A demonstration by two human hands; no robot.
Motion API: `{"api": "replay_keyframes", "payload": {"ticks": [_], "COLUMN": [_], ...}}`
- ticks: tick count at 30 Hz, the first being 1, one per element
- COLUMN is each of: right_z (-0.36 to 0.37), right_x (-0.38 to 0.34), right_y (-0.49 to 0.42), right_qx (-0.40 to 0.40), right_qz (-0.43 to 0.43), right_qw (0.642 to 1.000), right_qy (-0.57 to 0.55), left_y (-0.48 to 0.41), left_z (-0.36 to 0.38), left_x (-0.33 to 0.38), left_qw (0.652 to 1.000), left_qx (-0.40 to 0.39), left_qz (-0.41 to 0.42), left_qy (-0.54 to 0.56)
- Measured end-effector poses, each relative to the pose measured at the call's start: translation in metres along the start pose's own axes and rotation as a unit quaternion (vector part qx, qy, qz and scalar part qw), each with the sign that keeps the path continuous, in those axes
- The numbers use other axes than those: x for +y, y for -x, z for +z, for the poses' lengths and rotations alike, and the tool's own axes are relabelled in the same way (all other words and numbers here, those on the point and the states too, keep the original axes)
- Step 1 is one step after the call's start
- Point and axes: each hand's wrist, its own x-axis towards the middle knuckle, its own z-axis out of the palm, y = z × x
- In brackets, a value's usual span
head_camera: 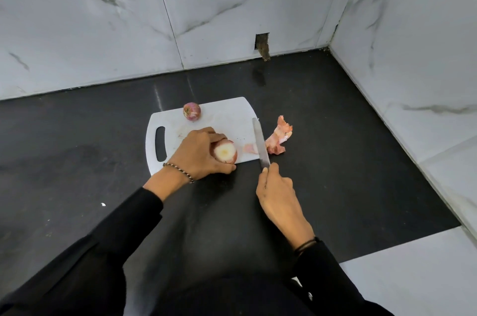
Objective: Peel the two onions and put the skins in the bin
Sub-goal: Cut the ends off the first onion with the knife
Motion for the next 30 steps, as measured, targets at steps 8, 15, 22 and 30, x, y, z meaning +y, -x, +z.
{"api": "replay_keyframes", "payload": {"ticks": [8, 15, 22, 30], "right_z": [-0.003, 0.018, 0.034, 0.013], "right_x": [0.003, -0.034, -0.028, -0.001], "right_y": [0.008, 0.011, 0.014, 0.017], "right_qx": [0.089, -0.008, -0.051, 0.037], "right_qz": [-0.012, -0.092, -0.099, -0.021], "right_qw": [0.995, 0.995, 0.99, 0.999], "right_qy": [-0.052, 0.044, 0.088, 0.002], "left_y": [0.028, 0.025, 0.024, 0.033], "left_z": [0.003, 0.007, 0.003, -0.005], "left_x": [-0.027, -0.025, -0.032, -0.043], "left_qw": [0.99, 0.983, 0.987, 0.981], "left_qx": [0.047, 0.079, 0.075, 0.101], "left_qz": [-0.081, -0.101, -0.103, -0.121], "left_qy": [0.105, 0.129, 0.1, 0.111]}}
